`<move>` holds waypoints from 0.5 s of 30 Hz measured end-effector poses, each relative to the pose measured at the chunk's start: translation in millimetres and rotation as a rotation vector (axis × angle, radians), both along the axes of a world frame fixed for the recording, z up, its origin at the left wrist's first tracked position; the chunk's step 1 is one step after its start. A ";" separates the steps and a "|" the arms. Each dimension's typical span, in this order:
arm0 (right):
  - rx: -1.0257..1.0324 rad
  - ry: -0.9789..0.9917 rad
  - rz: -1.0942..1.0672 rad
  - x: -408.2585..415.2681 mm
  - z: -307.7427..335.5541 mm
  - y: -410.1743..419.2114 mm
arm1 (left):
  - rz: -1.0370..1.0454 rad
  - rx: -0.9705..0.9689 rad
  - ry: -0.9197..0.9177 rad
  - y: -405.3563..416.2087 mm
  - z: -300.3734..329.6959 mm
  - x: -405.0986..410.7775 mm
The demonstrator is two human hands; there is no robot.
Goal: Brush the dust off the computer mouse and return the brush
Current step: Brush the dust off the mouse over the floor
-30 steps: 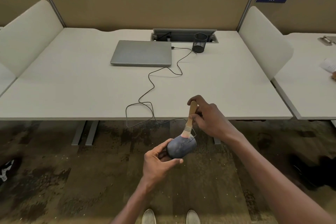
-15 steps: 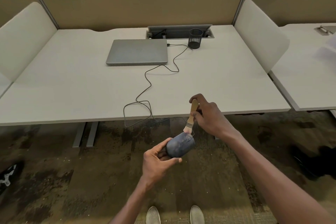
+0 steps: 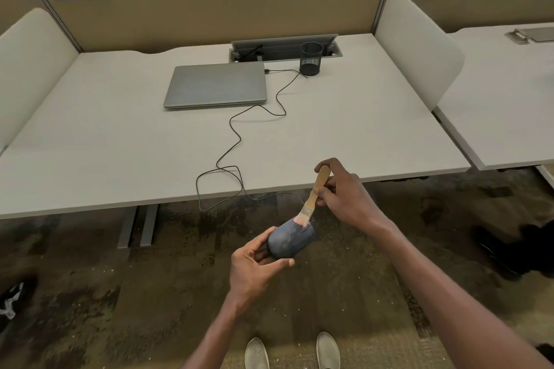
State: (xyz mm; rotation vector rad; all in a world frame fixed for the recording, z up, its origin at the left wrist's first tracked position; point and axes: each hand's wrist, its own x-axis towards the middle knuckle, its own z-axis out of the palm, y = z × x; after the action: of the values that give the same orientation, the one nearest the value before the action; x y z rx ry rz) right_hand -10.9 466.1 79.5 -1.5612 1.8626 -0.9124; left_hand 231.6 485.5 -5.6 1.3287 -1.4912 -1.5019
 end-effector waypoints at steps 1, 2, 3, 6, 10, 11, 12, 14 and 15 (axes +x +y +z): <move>0.005 0.021 -0.006 -1.3 -1.3 0.6 | -0.001 0.002 0.000 0.4 -1.1 0.4; 0.007 0.049 -0.011 -2.7 -2.7 1.4 | -0.003 0.001 -0.002 0.9 -2.0 0.7; 0.005 0.071 -0.018 -4.3 -3.9 1.9 | -0.004 0.002 -0.001 1.3 -2.7 1.0; -0.022 0.064 -0.049 -8.5 -5.7 1.7 | -0.003 0.004 0.003 1.3 -3.0 1.4; -0.013 -0.014 -0.010 -10.2 -5.0 1.0 | -0.005 0.005 0.009 1.1 -3.8 1.5; -0.003 -0.009 0.005 -10.0 -5.2 0.6 | -0.005 0.005 0.011 1.1 -4.4 1.5; 0.005 0.010 0.012 -9.9 -5.5 0.3 | -0.006 0.005 0.012 1.2 -5.0 1.8; 0.015 0.062 0.003 -10.1 -6.2 -0.9 | -0.009 0.006 0.016 1.9 -6.2 2.4; 0.018 0.088 -0.006 -10.2 -6.5 -1.4 | -0.010 0.009 0.019 2.3 -6.7 2.7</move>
State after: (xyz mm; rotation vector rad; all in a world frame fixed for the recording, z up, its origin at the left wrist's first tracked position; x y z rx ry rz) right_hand -21.2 464.7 73.0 -1.6091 1.9317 -0.8404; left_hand 234.3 487.8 -12.3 1.3106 -1.4835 -1.5247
